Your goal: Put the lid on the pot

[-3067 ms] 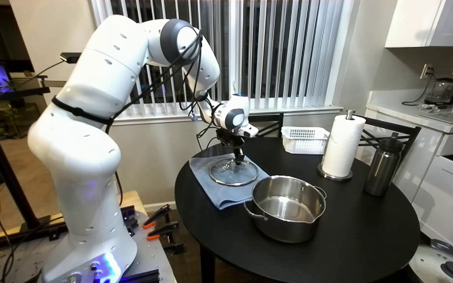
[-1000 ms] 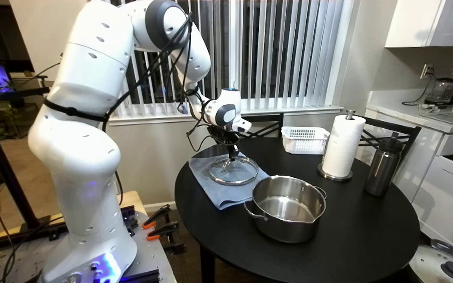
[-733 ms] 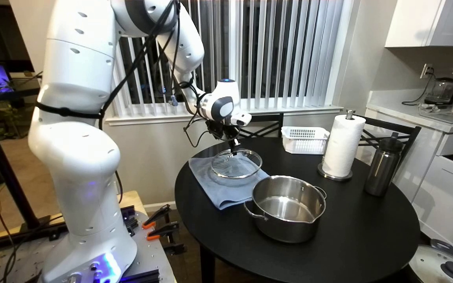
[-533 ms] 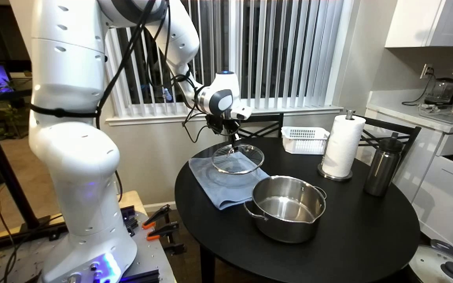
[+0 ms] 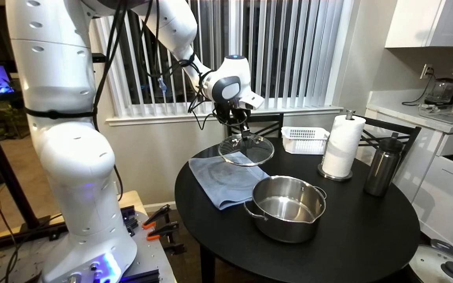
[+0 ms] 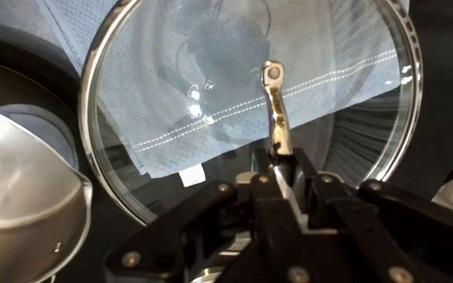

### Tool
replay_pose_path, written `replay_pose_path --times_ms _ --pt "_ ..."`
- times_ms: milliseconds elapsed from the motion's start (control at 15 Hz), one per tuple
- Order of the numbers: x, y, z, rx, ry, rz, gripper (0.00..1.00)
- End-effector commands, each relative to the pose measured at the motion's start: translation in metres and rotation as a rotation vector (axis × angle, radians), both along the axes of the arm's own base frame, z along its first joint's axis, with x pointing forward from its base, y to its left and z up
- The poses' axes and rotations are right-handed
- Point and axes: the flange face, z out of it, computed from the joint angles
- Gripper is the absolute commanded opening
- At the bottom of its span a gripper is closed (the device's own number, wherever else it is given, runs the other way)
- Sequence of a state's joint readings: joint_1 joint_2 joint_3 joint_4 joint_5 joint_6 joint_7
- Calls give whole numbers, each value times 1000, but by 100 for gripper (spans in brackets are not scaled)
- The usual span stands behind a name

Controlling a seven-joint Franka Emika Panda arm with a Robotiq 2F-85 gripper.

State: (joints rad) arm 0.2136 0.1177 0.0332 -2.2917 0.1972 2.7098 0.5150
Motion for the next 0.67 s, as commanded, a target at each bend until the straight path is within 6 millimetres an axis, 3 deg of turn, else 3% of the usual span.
replay_pose_path --times_ms 0,200,600 --pt "-6 -53 28 60 -17 -112 4" --pt "-1 -95 29 79 -17 -225 4" --pt "-6 -177 7 93 22 -412 4"
